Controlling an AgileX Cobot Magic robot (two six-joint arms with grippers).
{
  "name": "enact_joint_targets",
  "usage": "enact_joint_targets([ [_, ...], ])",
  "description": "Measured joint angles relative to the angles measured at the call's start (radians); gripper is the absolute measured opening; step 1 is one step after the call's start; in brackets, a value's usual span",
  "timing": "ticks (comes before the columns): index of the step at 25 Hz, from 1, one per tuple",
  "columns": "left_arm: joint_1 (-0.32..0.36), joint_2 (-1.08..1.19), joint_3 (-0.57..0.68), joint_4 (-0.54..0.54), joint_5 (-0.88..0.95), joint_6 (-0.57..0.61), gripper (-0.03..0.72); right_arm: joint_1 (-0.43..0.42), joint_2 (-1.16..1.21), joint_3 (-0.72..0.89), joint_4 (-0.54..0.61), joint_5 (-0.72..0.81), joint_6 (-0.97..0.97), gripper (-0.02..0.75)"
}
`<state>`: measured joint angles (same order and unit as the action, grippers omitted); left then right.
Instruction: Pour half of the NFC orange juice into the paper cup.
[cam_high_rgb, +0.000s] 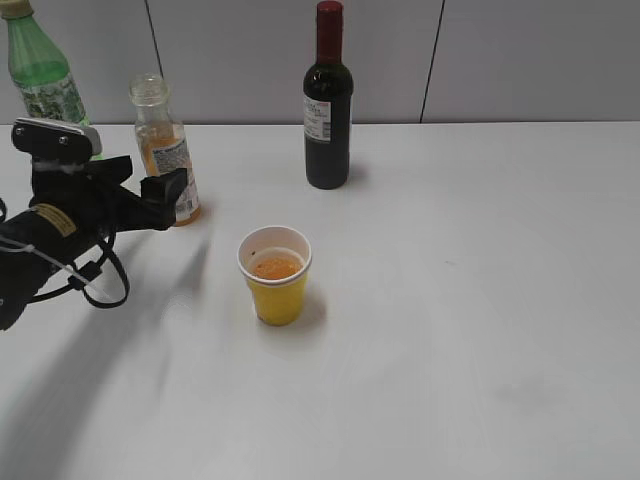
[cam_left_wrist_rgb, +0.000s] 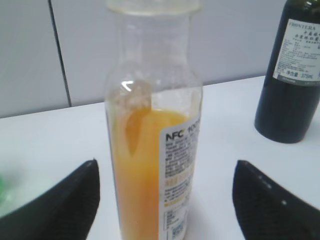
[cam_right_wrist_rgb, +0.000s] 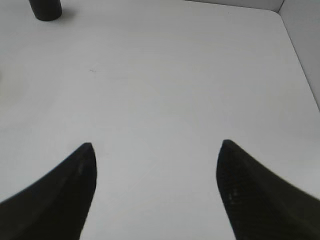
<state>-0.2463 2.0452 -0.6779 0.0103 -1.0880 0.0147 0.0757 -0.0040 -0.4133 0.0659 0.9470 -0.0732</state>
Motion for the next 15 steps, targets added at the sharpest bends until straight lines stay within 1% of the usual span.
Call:
enact_joint_targets([
  [4, 0.000, -0.077, 0.090, -0.042, -0.018, 0.024, 0.626, 0.000, 0.000, 0.000, 0.000, 0.000, 0.000, 0.566],
  [8, 0.015, -0.163, 0.160, -0.062, -0.008, 0.045, 0.615, 0.000, 0.000, 0.000, 0.000, 0.000, 0.000, 0.566],
  [10, 0.028, -0.225, 0.182, -0.065, 0.027, 0.048, 0.611, 0.000, 0.000, 0.000, 0.000, 0.000, 0.000, 0.566],
  [15, 0.063, -0.384, 0.187, -0.067, 0.196, 0.069, 0.607, 0.000, 0.000, 0.000, 0.000, 0.000, 0.000, 0.566],
])
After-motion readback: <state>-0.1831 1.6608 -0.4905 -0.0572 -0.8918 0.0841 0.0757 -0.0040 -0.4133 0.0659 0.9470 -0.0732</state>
